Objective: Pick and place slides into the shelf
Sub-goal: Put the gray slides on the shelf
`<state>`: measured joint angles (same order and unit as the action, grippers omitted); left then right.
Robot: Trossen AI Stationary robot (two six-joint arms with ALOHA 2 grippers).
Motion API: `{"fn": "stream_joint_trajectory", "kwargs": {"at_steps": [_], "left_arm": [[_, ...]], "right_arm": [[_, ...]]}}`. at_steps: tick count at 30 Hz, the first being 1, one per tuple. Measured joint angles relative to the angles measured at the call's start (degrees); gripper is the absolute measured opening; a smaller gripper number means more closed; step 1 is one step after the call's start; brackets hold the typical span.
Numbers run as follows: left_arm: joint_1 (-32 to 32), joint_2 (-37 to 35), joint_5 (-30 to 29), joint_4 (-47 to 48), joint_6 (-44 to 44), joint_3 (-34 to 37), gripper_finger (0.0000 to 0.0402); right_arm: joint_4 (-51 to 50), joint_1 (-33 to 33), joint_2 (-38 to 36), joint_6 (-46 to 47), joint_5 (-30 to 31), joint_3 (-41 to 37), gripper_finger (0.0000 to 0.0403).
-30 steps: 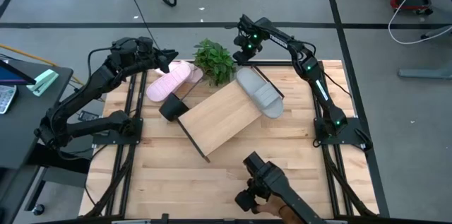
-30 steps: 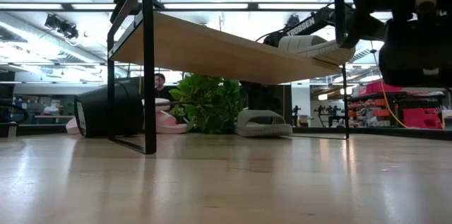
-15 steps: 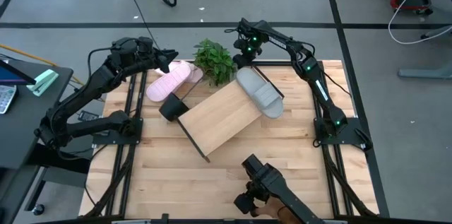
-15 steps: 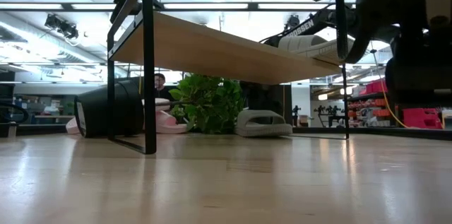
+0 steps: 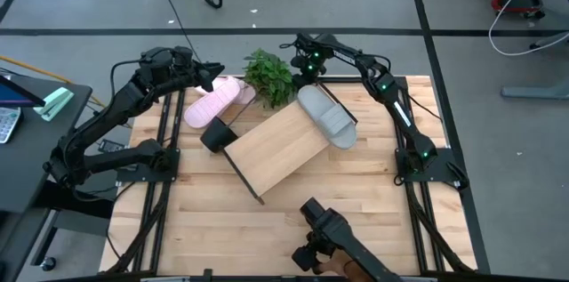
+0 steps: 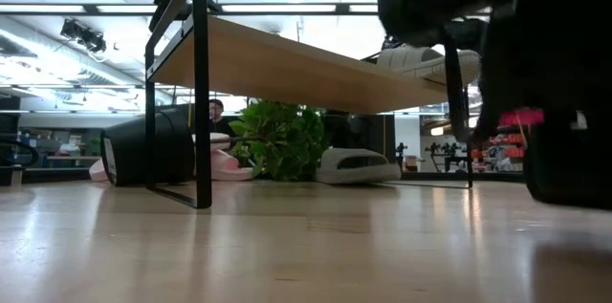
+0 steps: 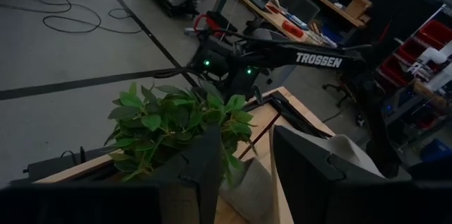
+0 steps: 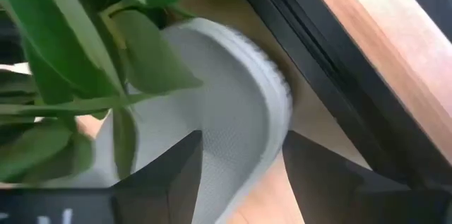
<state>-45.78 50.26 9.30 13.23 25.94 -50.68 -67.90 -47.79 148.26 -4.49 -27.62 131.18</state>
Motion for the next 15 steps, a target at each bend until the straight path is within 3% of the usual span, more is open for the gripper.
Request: {"fn": "stream_joint_trajectory", "kwargs": {"at_steps": [6,13,15], "left_arm": [[0.0,0.0,0.0,0.1,0.6,0.0,0.0135],[0.0,0.0,0.0,0.2,0.6,0.0,0.0135],[0.0,0.0,0.0,0.2,0.6,0.0,0.0135]], "right_arm": [[0.1,0.2,1.1,0.1,0.2,0.2,0.0172],[0.2,0.1,1.3,0.1,0.1,0.2,0.0031],[0.2,0.1,1.3,0.0,0.1,0.2,0.0027]]}}
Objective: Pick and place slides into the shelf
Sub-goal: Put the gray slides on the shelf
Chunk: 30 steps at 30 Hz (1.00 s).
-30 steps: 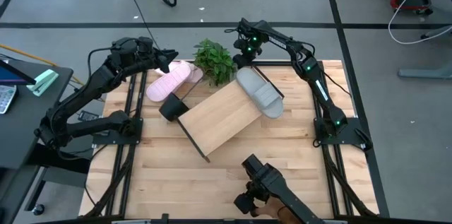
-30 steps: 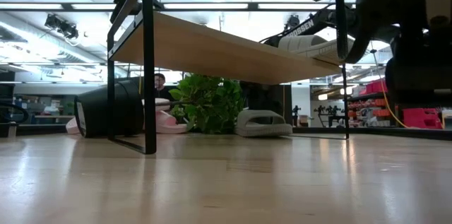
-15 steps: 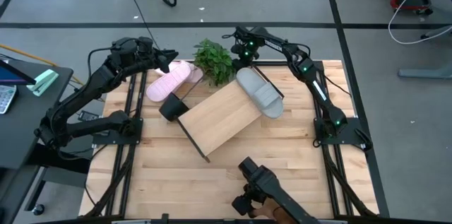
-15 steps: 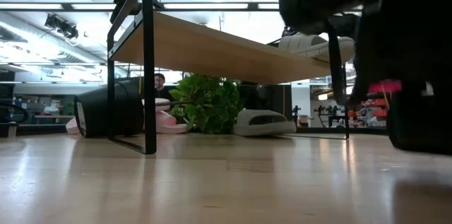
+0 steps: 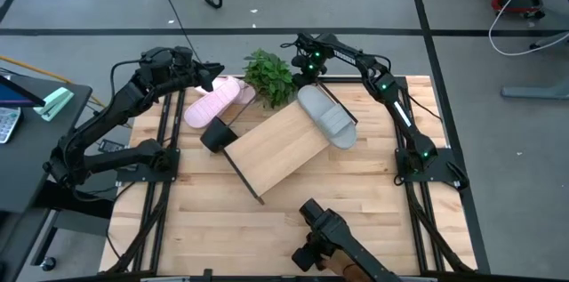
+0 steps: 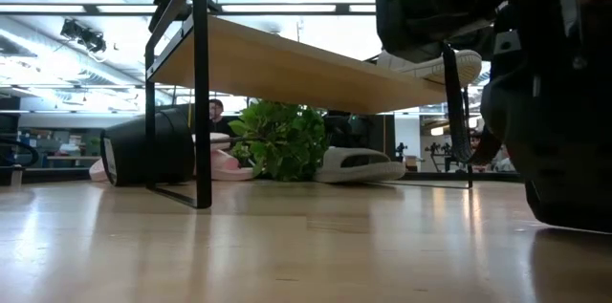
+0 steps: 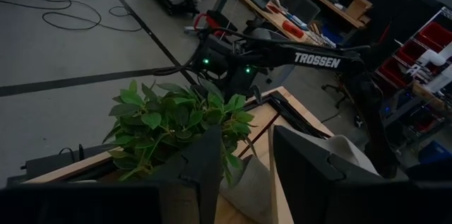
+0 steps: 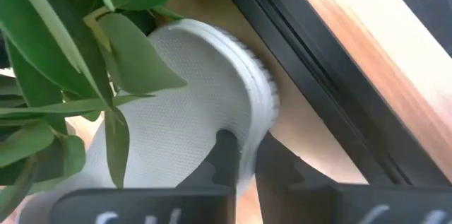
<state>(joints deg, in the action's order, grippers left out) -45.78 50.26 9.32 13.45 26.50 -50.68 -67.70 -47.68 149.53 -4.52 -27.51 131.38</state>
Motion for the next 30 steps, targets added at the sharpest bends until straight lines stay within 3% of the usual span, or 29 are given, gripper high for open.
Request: {"fn": "stream_joint_trajectory", "kwargs": {"at_steps": [30], "left_arm": [[0.0,0.0,0.0,2.0,-0.2,0.0,0.0135]], "right_arm": [[0.0,-0.7,-0.8,0.9,1.2,3.2,0.0024]]}}
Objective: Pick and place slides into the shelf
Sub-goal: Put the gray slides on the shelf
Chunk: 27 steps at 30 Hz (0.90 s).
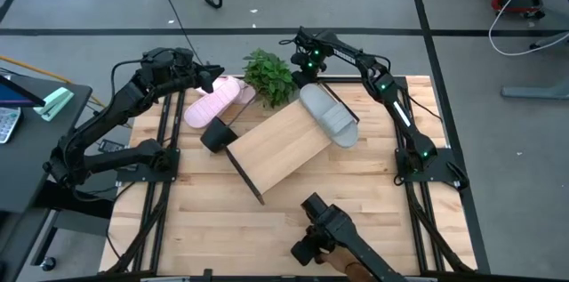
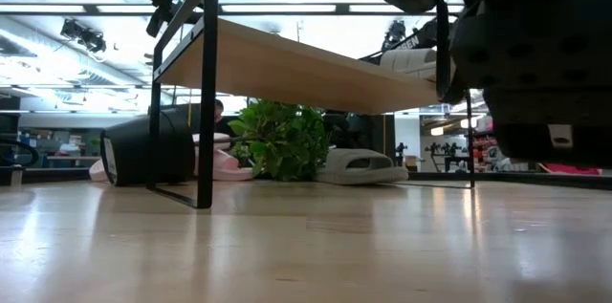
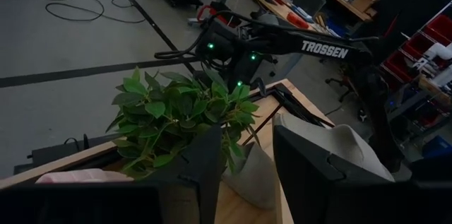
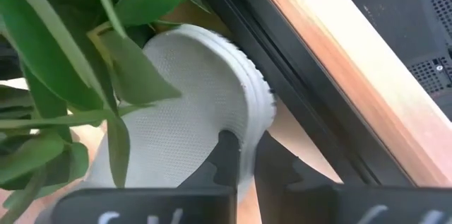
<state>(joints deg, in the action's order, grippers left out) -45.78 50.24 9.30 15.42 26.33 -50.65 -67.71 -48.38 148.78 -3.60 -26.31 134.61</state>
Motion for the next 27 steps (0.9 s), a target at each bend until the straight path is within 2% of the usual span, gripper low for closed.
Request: {"fn": "stream_joint_trajectory", "kwargs": {"at_steps": [20,27], "left_arm": [[0.0,0.0,0.0,2.1,-0.1,0.0,0.0138],[0.0,0.0,0.0,2.1,-0.1,0.0,0.0139]], "right_arm": [[0.5,-0.9,-1.1,0.9,3.5,0.0,0.0022],[1.5,-1.4,-3.0,2.6,8.4,0.1,0.0022]]}}
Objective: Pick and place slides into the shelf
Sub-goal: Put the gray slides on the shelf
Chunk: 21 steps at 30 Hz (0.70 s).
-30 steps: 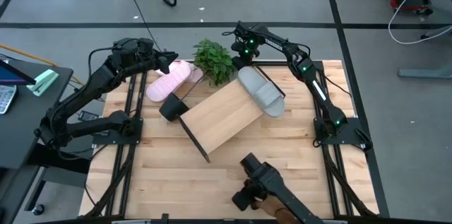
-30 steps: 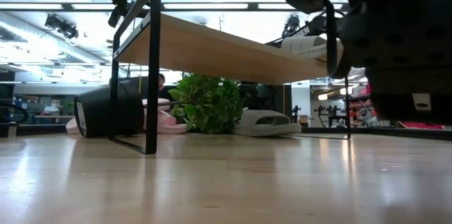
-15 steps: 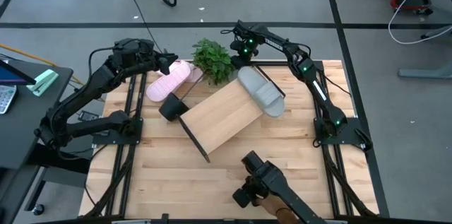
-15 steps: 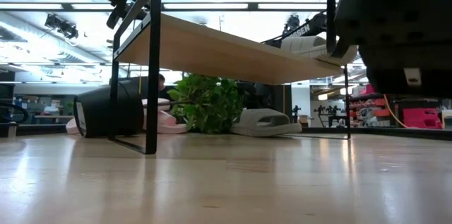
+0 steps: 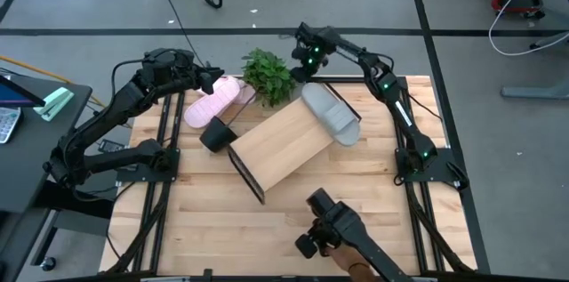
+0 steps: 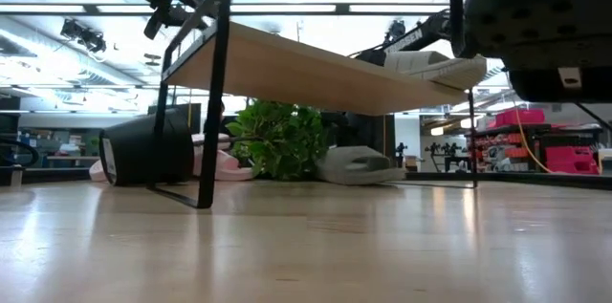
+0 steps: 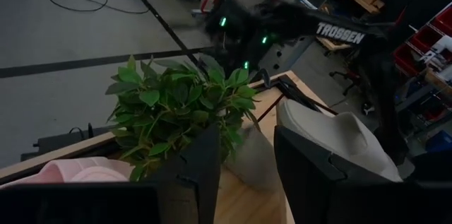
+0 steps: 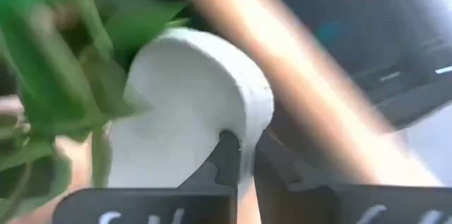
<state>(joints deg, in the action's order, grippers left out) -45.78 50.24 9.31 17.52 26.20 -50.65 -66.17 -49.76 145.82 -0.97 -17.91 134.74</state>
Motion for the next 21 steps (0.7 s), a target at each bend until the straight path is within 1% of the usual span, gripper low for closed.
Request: {"fn": "stream_joint_trajectory", "kwargs": {"at_steps": [1,2,8,11,15,21], "left_arm": [[0.0,0.0,0.0,0.0,0.0,0.0,0.0138],[0.0,0.0,0.0,0.0,0.0,0.0,0.0137],[0.0,0.0,0.0,0.0,-0.4,0.0,0.0136],[0.0,0.0,0.0,0.0,-1.1,0.0,0.014],[0.0,0.0,0.0,0.1,-1.4,0.0,0.0141],[0.0,0.0,0.0,0.1,-1.4,0.0,0.0138]], "right_arm": [[0.8,-0.2,-1.0,0.3,1.5,0.1,0.0022],[0.9,-0.2,-1.7,0.5,1.7,0.4,0.0022],[2.8,0.2,-2.8,1.6,1.5,0.1,0.0022],[3.5,-0.3,-4.9,2.6,1.2,0.1,0.0022],[4.4,-1.0,-5.9,3.1,3.4,0.2,0.0022],[8.5,-1.3,-6.3,8.9,2.9,0.1,0.0022]]}}
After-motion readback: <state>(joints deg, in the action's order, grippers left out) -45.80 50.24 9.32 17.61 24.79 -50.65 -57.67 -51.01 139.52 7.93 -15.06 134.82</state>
